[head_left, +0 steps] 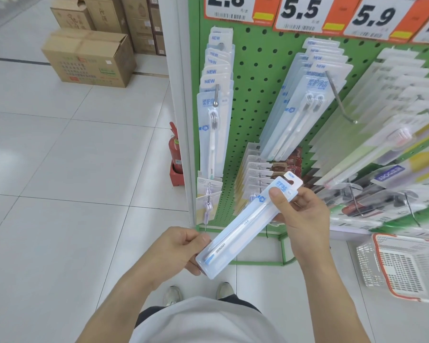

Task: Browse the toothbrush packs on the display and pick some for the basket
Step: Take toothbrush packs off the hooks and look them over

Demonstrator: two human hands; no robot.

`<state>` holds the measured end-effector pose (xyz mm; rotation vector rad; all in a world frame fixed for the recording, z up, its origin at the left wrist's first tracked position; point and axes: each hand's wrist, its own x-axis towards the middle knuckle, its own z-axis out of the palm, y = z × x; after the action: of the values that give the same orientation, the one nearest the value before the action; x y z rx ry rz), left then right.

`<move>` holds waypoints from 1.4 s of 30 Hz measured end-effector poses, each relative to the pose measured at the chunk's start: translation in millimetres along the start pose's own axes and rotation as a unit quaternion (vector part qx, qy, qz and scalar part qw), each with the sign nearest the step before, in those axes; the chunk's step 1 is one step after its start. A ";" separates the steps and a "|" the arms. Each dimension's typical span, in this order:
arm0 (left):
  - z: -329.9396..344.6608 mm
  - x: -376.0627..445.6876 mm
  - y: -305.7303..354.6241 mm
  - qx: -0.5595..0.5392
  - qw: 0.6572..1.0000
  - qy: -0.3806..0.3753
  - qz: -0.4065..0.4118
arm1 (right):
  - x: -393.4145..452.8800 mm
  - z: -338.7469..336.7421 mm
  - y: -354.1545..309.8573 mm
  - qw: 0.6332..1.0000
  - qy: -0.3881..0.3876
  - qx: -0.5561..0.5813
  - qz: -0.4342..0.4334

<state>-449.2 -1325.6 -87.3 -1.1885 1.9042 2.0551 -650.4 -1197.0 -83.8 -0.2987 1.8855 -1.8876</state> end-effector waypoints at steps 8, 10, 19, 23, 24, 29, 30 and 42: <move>-4.7 4.9 -13.2 -0.066 0.997 -0.009 0.038 | 1.8 2.9 1.2 0.999 0.017 -0.026 -0.015; -5.6 7.7 -14.7 -0.075 0.996 0.025 0.038 | 2.2 1.8 3.6 0.999 0.014 -0.035 -0.016; -8.1 10.2 -14.1 -0.042 0.998 0.017 0.045 | 6.3 0.6 7.5 0.998 0.003 -0.061 -0.018; -2.8 10.0 -4.2 -0.052 0.997 -0.014 0.062 | 4.3 5.2 7.6 0.997 -0.017 -0.072 -0.027; -1.6 10.4 -3.1 -0.047 0.997 -0.009 0.063 | 3.5 7.1 7.4 0.997 -0.022 -0.074 -0.030; -3.1 9.8 -3.5 0.020 0.994 0.010 0.104 | -0.4 11.4 5.9 0.994 0.032 -0.073 -0.070; -3.3 10.0 -3.0 0.036 0.992 0.017 0.120 | -1.7 12.6 4.5 0.994 0.042 -0.067 -0.078; -2.9 11.7 1.9 -0.008 0.985 0.028 0.170 | -3.5 12.8 -3.6 0.997 -0.029 0.074 -0.022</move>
<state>-457.0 -1333.4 -92.4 -0.9893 2.2546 2.2204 -642.0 -1207.0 -79.1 -0.3451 1.7040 -2.0120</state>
